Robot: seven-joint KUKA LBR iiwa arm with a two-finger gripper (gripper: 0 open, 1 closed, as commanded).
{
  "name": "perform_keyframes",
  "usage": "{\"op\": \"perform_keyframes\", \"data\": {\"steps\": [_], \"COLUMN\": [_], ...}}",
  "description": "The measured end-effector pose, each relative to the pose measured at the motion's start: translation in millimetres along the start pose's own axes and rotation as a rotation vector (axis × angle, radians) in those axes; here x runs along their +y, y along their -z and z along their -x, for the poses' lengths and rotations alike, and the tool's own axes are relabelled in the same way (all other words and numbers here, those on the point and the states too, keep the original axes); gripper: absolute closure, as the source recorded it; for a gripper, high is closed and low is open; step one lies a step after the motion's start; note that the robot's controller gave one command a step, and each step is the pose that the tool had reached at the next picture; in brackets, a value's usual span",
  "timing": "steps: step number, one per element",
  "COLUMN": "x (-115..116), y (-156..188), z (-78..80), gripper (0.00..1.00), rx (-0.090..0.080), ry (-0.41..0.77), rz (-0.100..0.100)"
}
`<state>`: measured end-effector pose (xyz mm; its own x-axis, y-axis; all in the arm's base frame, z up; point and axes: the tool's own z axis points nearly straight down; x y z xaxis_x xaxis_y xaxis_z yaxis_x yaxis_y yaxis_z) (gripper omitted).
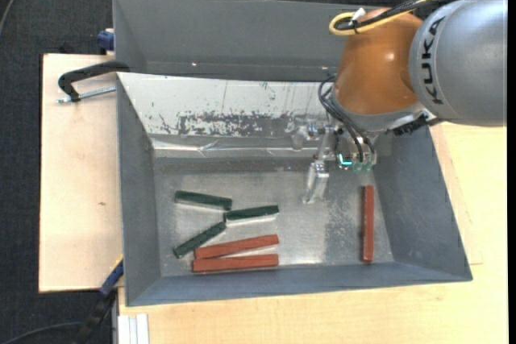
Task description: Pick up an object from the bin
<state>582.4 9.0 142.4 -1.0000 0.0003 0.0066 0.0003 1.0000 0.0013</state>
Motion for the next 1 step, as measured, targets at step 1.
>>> {"op": "perform_keyframes", "data": {"steps": [1], "x": [66.8], "y": [-73.5], "z": [-20.1], "gripper": [0.0], "rx": [0.001], "ry": [0.092], "rz": [0.002]}}
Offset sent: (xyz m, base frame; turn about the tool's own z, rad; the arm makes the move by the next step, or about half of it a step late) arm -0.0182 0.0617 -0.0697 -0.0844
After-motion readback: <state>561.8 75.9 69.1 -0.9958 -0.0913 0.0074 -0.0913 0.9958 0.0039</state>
